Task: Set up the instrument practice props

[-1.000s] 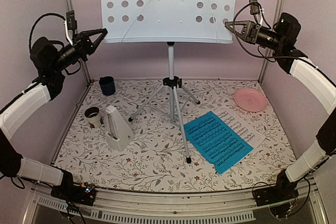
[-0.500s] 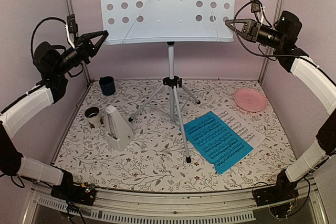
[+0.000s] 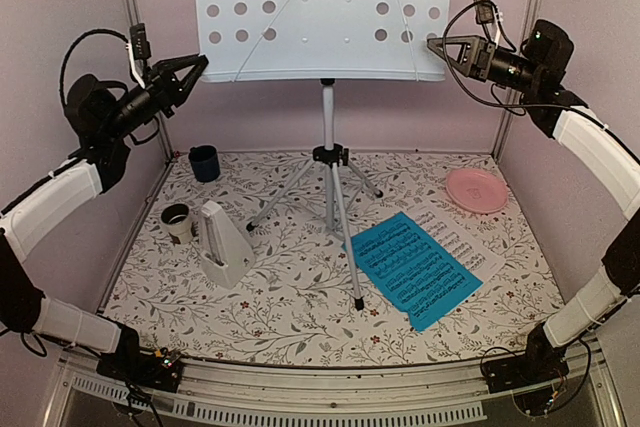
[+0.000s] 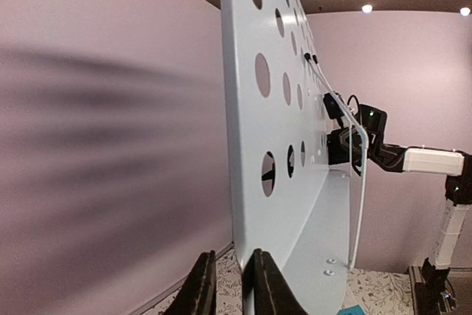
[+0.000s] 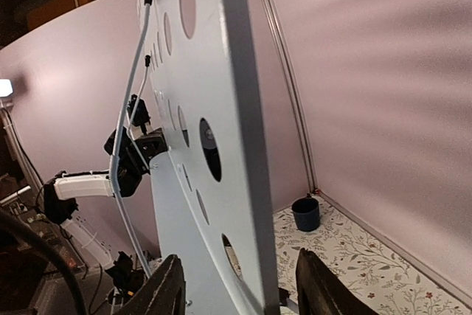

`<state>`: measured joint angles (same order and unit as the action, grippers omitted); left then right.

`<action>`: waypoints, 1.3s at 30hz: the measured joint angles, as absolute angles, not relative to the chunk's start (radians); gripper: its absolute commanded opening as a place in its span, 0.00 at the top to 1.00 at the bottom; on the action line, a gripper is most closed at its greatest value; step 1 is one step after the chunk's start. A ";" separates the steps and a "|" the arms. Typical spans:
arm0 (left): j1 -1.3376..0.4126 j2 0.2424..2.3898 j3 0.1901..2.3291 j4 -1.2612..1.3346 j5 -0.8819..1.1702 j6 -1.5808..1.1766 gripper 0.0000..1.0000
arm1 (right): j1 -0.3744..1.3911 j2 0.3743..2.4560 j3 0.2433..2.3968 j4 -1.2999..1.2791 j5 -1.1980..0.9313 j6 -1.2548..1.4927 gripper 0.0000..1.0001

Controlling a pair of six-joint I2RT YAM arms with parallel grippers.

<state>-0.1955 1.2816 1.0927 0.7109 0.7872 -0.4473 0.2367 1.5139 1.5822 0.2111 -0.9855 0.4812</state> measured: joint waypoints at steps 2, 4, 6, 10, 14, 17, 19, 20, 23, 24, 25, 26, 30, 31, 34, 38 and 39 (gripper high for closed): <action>-0.194 1.278 1.109 0.667 0.768 -0.431 0.51 | 0.239 1.513 1.585 0.200 -0.982 0.476 0.23; -0.193 1.271 1.115 0.624 0.753 -0.412 0.38 | 0.234 1.508 1.585 0.192 -0.979 0.471 0.16; -0.191 1.260 1.117 0.581 0.744 -0.405 0.29 | 0.223 1.495 1.583 0.181 -0.973 0.468 0.11; -0.185 1.216 1.115 0.496 0.723 -0.388 0.17 | 0.187 1.441 1.552 0.177 -0.955 0.467 0.01; -0.162 1.134 1.078 0.418 0.699 -0.377 0.15 | 0.156 1.347 1.479 0.177 -0.940 0.466 0.01; -0.127 1.055 1.015 0.381 0.667 -0.382 0.15 | 0.120 1.261 1.387 0.179 -0.926 0.467 0.01; -0.110 1.015 0.973 0.364 0.647 -0.390 0.16 | 0.082 1.206 1.313 0.180 -0.918 0.474 0.01; -0.103 0.997 0.952 0.351 0.637 -0.393 0.16 | 0.060 1.179 1.273 0.179 -0.917 0.479 0.00; -0.095 0.966 0.899 0.319 0.616 -0.408 0.20 | 0.010 1.125 1.170 0.156 -0.909 0.500 0.03; -0.095 0.961 0.883 0.314 0.615 -0.415 0.21 | 0.001 1.112 1.137 0.134 -0.899 0.503 0.04; -0.095 0.955 0.852 0.310 0.615 -0.421 0.23 | -0.005 1.101 1.105 0.113 -0.888 0.505 0.06; -0.097 0.952 0.829 0.309 0.615 -0.424 0.23 | -0.008 1.092 1.073 0.093 -0.874 0.505 0.08; -0.161 0.926 0.703 0.272 0.573 -0.393 0.25 | -0.009 1.065 0.938 0.023 -0.832 0.505 0.14; -0.204 0.916 0.672 0.258 0.555 -0.371 0.26 | -0.009 1.064 0.893 0.006 -0.820 0.505 0.15; -0.375 0.883 0.598 0.235 0.493 -0.291 0.30 | -0.006 1.071 0.783 -0.058 -0.784 0.505 0.17; -0.600 0.896 0.573 0.234 0.411 -0.198 0.30 | 0.027 1.084 0.718 -0.088 -0.738 0.505 0.18; -0.670 0.915 0.574 0.241 0.363 -0.162 0.30 | 0.046 1.095 0.705 -0.087 -0.729 0.506 0.18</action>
<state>-0.6701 0.9154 0.5735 0.2413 0.3630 -0.1619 0.0460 1.0950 0.7048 -0.0872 -0.7288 0.5056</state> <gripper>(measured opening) 0.693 0.829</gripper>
